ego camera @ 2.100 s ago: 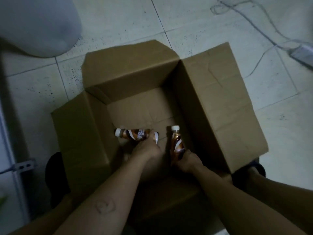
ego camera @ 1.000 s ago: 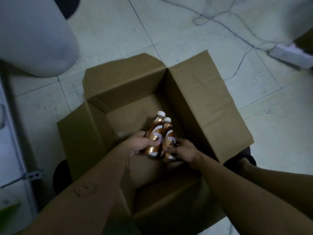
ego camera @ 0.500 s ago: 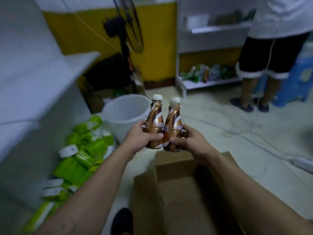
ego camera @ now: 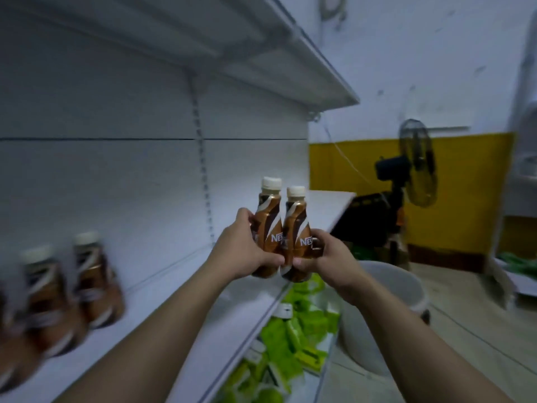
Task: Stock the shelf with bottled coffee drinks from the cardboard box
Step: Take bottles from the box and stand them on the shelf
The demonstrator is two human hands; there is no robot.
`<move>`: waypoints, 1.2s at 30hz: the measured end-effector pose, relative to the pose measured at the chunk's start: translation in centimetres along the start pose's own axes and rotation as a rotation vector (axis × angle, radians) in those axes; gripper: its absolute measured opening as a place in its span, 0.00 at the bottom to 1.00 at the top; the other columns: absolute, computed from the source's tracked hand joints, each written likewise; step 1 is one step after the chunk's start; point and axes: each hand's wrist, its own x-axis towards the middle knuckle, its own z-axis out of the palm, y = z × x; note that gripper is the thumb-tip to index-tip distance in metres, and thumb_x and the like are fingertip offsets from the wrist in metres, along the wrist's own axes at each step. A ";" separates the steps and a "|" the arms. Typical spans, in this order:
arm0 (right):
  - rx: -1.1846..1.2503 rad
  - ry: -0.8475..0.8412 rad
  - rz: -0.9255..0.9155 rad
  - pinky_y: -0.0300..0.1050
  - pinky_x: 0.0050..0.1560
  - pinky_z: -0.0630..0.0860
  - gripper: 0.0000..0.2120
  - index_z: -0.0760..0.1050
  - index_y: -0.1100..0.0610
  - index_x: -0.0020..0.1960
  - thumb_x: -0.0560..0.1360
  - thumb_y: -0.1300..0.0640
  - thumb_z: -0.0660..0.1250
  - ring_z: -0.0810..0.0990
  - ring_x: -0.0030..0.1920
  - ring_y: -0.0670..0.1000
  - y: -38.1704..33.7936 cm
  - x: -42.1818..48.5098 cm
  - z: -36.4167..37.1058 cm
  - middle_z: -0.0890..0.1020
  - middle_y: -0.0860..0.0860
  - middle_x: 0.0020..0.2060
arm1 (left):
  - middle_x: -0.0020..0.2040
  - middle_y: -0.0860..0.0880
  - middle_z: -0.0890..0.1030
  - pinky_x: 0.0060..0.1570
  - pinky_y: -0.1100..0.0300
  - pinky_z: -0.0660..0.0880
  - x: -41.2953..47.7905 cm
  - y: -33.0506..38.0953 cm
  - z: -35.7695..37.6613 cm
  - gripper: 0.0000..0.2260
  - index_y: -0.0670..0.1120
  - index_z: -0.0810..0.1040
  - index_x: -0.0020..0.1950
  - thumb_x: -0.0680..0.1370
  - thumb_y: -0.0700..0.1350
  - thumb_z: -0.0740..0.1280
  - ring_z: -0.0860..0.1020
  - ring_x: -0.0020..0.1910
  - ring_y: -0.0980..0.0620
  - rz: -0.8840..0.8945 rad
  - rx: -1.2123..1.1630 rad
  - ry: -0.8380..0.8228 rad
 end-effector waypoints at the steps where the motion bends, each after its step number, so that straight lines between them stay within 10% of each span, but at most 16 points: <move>1: 0.012 -0.030 0.010 0.44 0.43 0.81 0.25 0.75 0.58 0.59 0.65 0.73 0.74 0.84 0.47 0.52 0.3 0.7 2.1 0.84 0.55 0.49 | 0.51 0.56 0.79 0.47 0.55 0.77 -0.7 -1.3 -1.0 0.39 0.55 0.65 0.59 0.55 0.53 0.82 0.79 0.47 0.54 -0.016 0.030 0.039; 11: -0.161 -0.249 -0.081 0.31 0.37 0.76 0.23 0.76 0.52 0.53 0.64 0.71 0.73 0.81 0.39 0.37 3.1 3.0 14.6 0.82 0.45 0.41 | 0.60 0.49 0.76 0.52 0.55 0.73 -3.7 -10.2 -7.1 0.34 0.50 0.64 0.65 0.65 0.51 0.78 0.76 0.57 0.49 -0.278 0.068 0.316; 14: -0.226 -0.276 -0.113 0.42 0.48 0.79 0.24 0.76 0.50 0.58 0.66 0.67 0.73 0.82 0.47 0.45 3.1 3.3 15.6 0.82 0.44 0.45 | 0.63 0.47 0.76 0.47 0.59 0.72 -2.4 -9.0 -10.8 0.35 0.52 0.63 0.70 0.68 0.49 0.76 0.77 0.55 0.49 -0.228 0.092 0.279; 23: -0.420 -0.343 -0.101 0.54 0.58 0.77 0.22 0.76 0.52 0.59 0.67 0.62 0.74 0.81 0.52 0.52 2.0 6.8 20.8 0.83 0.49 0.51 | 0.50 0.46 0.79 0.54 0.46 0.64 -0.3 -9.2 -14.5 0.21 0.50 0.76 0.54 0.69 0.61 0.70 0.71 0.55 0.43 -0.201 1.133 0.334; 30: -0.455 -0.282 -0.111 0.45 0.48 0.73 0.19 0.69 0.56 0.58 0.71 0.59 0.71 0.77 0.49 0.53 2.6 8.9 27.3 0.80 0.53 0.52 | 0.52 0.42 0.76 0.56 0.45 0.61 0.3 -10.9 -16.4 0.19 0.48 0.78 0.50 0.68 0.60 0.69 0.67 0.59 0.39 -0.304 1.266 0.363; 36: -0.308 -0.349 -0.080 0.48 0.59 0.75 0.20 0.68 0.54 0.65 0.75 0.58 0.69 0.79 0.54 0.51 4.2 9.3 27.3 0.80 0.53 0.59 | 0.55 0.41 0.76 0.60 0.43 0.60 1.5 -11.3 -16.5 0.27 0.47 0.76 0.54 0.64 0.64 0.72 0.64 0.64 0.38 -0.346 1.235 0.332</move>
